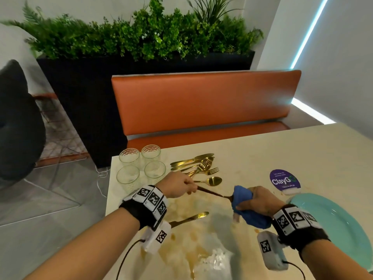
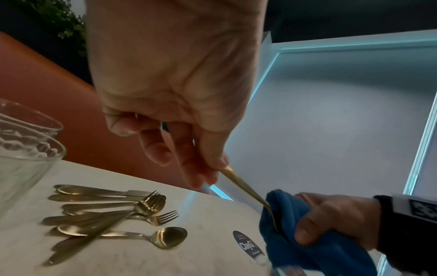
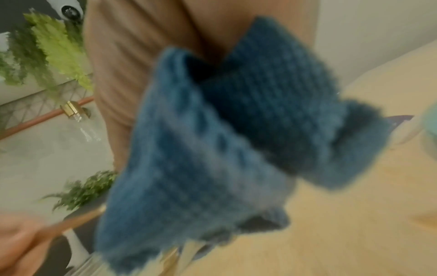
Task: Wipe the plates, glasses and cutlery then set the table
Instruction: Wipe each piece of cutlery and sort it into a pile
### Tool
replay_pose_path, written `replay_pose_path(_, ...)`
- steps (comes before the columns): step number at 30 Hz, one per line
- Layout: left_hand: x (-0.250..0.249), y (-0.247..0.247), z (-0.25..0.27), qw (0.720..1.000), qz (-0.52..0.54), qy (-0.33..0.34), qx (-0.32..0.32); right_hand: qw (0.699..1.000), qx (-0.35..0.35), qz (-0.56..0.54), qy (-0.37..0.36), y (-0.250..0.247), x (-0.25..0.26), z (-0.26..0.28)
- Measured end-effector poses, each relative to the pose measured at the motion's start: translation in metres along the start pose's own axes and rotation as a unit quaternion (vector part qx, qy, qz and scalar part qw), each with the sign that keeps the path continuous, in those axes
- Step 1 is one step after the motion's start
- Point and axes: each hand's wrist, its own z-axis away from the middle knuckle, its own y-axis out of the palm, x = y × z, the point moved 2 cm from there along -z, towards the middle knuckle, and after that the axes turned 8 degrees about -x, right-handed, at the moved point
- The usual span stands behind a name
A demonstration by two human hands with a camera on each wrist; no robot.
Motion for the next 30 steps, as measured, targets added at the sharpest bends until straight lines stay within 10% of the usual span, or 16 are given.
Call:
replay_pose_path(5, 0.0, 0.022, 0.0, 0.992, 0.111, -0.048, 0.043, 0.974, -0.109, -0.199, 0.02, -0.032, -0.012, -0.024)
replay_pose_path(9, -0.008, 0.043, 0.001, 0.935, 0.311, -0.169, -0.019, 0.888, -0.238, -0.372, 0.125, -0.026, -0.021, -0.042)
replay_pose_path(13, -0.021, 0.061, 0.002, 0.9, 0.366, -0.237, -0.017, 0.816, -0.122, -0.535, 0.184, 0.009, -0.015, -0.044)
replay_pose_path(24, -0.037, 0.095, 0.0, 0.942, 0.285, -0.174, 0.026, 0.894, 0.012, -0.428, 0.133, 0.051, 0.032, -0.035)
replay_pose_path(30, -0.027, 0.089, -0.001, 0.948, 0.267, -0.155, 0.081, 0.925, -0.028, -0.356, 0.126, 0.052, 0.015, -0.037)
